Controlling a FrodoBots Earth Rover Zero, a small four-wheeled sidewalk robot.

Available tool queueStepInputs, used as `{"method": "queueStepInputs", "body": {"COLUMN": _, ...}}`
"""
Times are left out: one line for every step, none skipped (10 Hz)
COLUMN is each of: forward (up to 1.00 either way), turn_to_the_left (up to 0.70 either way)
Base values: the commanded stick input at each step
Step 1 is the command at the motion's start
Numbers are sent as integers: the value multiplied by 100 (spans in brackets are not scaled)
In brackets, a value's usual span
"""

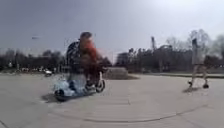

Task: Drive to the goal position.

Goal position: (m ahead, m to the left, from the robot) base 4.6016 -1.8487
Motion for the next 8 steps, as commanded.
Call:
{"method": "queueStepInputs", "body": {"forward": 85, "turn_to_the_left": 0}}
{"method": "queueStepInputs", "body": {"forward": 85, "turn_to_the_left": 0}}
{"method": "queueStepInputs", "body": {"forward": 85, "turn_to_the_left": 0}}
{"method": "queueStepInputs", "body": {"forward": 85, "turn_to_the_left": 0}}
{"method": "queueStepInputs", "body": {"forward": 85, "turn_to_the_left": 5}}
{"method": "queueStepInputs", "body": {"forward": 85, "turn_to_the_left": 9}}
{"method": "queueStepInputs", "body": {"forward": 85, "turn_to_the_left": 14}}
{"method": "queueStepInputs", "body": {"forward": 85, "turn_to_the_left": 18}}
